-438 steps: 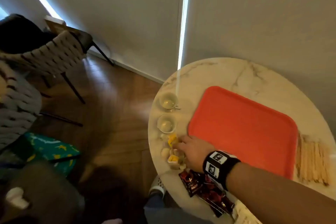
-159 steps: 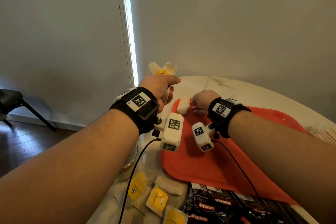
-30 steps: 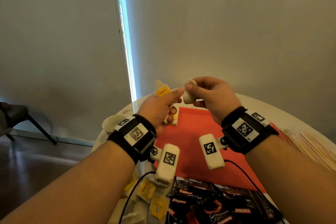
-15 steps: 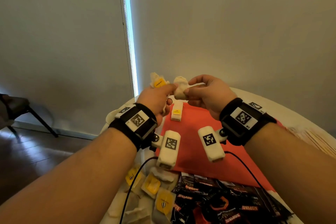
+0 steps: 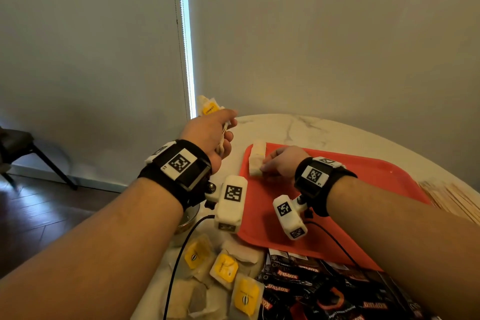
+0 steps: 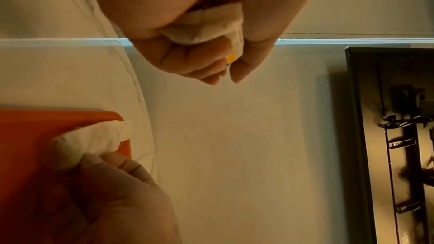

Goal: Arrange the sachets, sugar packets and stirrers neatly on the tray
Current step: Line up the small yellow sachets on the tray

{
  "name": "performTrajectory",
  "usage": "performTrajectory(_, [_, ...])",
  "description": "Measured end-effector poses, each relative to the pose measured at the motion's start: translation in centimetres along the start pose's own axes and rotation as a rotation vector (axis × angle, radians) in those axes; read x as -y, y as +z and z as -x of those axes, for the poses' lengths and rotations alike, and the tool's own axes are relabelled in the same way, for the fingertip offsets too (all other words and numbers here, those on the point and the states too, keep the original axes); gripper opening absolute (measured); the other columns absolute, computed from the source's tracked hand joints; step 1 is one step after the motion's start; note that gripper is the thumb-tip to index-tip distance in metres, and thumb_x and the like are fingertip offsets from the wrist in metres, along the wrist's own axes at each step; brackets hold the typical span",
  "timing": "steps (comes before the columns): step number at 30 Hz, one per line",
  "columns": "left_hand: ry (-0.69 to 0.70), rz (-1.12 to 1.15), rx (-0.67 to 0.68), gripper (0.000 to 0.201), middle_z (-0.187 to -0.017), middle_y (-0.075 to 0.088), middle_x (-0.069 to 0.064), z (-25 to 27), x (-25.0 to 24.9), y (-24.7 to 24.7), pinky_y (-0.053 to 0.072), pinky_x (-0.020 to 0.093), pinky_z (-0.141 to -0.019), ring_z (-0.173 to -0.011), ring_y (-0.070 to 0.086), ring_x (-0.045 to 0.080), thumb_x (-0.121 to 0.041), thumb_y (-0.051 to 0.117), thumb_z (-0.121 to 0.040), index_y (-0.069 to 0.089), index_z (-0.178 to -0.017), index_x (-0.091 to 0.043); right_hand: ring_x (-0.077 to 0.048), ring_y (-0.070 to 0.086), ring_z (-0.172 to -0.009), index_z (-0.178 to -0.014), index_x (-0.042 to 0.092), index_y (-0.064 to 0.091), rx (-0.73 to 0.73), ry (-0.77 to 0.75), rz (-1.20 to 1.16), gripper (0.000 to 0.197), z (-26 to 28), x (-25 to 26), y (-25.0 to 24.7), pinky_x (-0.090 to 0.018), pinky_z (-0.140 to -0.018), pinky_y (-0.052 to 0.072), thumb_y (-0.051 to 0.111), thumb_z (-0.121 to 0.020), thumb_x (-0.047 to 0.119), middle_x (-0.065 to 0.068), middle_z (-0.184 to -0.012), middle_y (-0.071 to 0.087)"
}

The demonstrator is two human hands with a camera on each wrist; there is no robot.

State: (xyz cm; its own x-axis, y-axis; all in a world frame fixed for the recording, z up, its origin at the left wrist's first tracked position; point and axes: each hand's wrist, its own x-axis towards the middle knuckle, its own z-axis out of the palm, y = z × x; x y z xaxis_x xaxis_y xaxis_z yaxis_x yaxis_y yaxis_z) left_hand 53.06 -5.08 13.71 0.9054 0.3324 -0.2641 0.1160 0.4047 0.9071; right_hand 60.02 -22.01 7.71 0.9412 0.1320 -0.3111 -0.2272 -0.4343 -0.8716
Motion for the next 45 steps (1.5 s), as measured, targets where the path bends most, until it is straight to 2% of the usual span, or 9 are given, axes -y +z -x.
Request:
performTrajectory(7, [-0.009,0.004,0.001,0.017,-0.091,0.064,0.004,-0.3,0.1,0.2,0.038,0.018,-0.039,-0.053,0.05,0.007,-0.022,0.077,-0.09,0.062,-0.092,-0.015,-0.027,0.07,-0.091,-0.098,0.001,0.071,0.031,0.103,-0.004,0.012,-0.3,0.8,0.2,-0.035,-0.077,0.061,0.073,-0.087,-0.005,-0.015,-0.096,0.071])
performTrajectory(11, [-0.023,0.003,0.008,0.016,-0.09,0.064,0.002,-0.2,0.4,0.4,0.038,0.017,-0.039,-0.054,0.05,0.006,-0.022,0.076,-0.091,0.062,-0.094,-0.016,-0.027,0.072,-0.089,-0.093,0.0,0.063,0.032,0.103,-0.021,0.003,-0.4,1.0,-0.3,-0.039,-0.088,0.06,0.066,-0.094,0.0,-0.017,-0.089,0.071])
performTrajectory(16, [-0.089,0.043,0.028,0.016,-0.084,0.061,0.002,0.2,1.0,1.0,0.041,0.019,-0.041,-0.053,0.05,0.008,-0.025,0.072,-0.093,0.061,-0.093,-0.013,-0.021,0.067,-0.071,-0.109,-0.005,0.064,0.032,0.082,-0.069,0.013,1.0,0.9,-0.5,-0.032,-0.069,0.059,0.059,-0.098,0.002,-0.017,-0.089,0.068])
performTrajectory(19, [-0.149,0.178,0.043,0.013,-0.08,0.058,0.004,0.5,1.5,1.5,0.043,0.022,-0.041,-0.048,0.049,0.011,-0.023,0.066,-0.096,0.058,-0.095,-0.013,-0.022,0.067,-0.074,-0.103,0.0,0.068,-0.061,-0.136,-0.054,0.015,2.7,1.6,-1.9,-0.041,-0.074,0.06,0.07,-0.092,0.01,-0.017,-0.096,0.072])
performTrajectory(25, [-0.209,0.334,0.017,0.013,-0.079,0.059,0.005,1.8,3.1,4.0,0.051,0.028,-0.056,-0.063,0.056,0.017,-0.02,0.06,-0.099,0.062,-0.092,-0.01,-0.012,0.065,-0.069,-0.094,0.012,0.072,0.093,-0.452,0.014,0.035,8.9,3.0,-4.0,-0.028,-0.059,0.052,0.086,-0.077,0.039,-0.003,-0.08,0.072])
performTrajectory(30, [-0.206,0.413,0.072,0.012,-0.073,0.06,0.005,3.1,4.2,5.8,0.051,0.027,-0.05,-0.058,0.058,0.015,-0.012,0.056,-0.101,0.058,-0.09,-0.008,-0.015,0.066,-0.067,-0.086,0.012,0.069,0.005,-0.474,0.041,0.014,9.2,1.5,-4.2,-0.031,-0.062,0.056,0.081,-0.083,0.017,-0.007,-0.076,0.073])
performTrajectory(34, [-0.145,0.434,0.004,0.005,-0.081,0.067,0.011,3.3,4.7,6.0,0.058,0.036,-0.063,-0.067,0.067,0.023,-0.004,0.055,-0.1,0.06,-0.101,-0.003,-0.021,0.066,-0.073,-0.088,0.011,0.064,0.056,-0.394,-0.277,0.013,8.7,0.7,-5.2,-0.035,-0.063,0.057,0.075,-0.085,0.004,-0.012,-0.08,0.068])
performTrajectory(38, [-0.106,0.306,-0.045,0.014,-0.072,0.06,0.006,2.8,5.3,6.0,0.049,0.031,-0.057,-0.064,0.057,0.018,-0.005,0.055,-0.097,0.06,-0.084,-0.008,-0.027,0.071,-0.081,-0.088,0.013,0.063,-0.051,-0.488,-0.569,0.016,8.2,0.4,-6.0,-0.037,-0.065,0.059,0.076,-0.086,0.005,-0.014,-0.09,0.068])
performTrajectory(45, [0.027,0.093,0.17,0.026,-0.075,0.059,0.002,3.4,5.3,7.5,0.038,0.02,-0.041,-0.052,0.046,0.008,-0.024,0.076,-0.093,0.058,-0.106,-0.011,-0.009,0.071,-0.077,-0.085,0.013,0.072,-0.204,-0.727,-0.176,0.013,7.7,-0.3,-6.3,-0.03,-0.074,0.058,0.083,-0.08,0.008,-0.001,-0.083,0.075])
